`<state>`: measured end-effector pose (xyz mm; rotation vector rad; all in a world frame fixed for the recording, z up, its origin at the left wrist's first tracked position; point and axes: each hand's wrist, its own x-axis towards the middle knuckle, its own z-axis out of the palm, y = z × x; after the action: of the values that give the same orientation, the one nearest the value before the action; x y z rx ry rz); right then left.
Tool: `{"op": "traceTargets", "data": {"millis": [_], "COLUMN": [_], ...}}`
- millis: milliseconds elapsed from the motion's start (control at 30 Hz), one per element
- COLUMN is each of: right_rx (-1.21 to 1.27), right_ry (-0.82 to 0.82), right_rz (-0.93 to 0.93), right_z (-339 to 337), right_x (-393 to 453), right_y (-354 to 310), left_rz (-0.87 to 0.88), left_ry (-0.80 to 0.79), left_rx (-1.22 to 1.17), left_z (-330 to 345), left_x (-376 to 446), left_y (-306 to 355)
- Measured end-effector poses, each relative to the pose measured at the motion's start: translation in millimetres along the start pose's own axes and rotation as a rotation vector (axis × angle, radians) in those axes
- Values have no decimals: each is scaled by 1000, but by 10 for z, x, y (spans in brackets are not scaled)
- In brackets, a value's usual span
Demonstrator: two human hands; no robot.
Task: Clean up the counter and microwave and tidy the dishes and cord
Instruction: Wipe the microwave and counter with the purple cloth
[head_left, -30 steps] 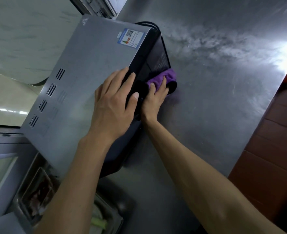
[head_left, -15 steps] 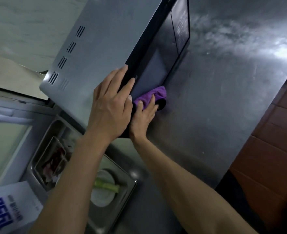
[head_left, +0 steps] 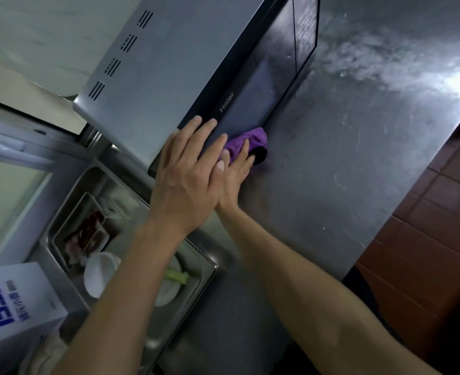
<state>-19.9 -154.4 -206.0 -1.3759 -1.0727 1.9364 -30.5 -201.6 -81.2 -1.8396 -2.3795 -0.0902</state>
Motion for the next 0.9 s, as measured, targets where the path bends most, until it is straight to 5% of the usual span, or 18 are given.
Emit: {"op": "traceTargets", "data": {"millis": [600,700,900], "right_rx": [-353,-394,-554], "right_ry": [-51,-80,-198], "right_rz": [-422,-433,-369], "right_z": [-1081,-1261,-1610], "right_x": [1132,1161,1098], "right_y": [-717,-741,-653], "left_rz": [-180,-251,-994], "left_ry": [134,173,99], "left_rx": [30,-241,-1056], "left_z": [607,834,1376], "left_x": [262,228,360], "left_y": [537,674,1062]}}
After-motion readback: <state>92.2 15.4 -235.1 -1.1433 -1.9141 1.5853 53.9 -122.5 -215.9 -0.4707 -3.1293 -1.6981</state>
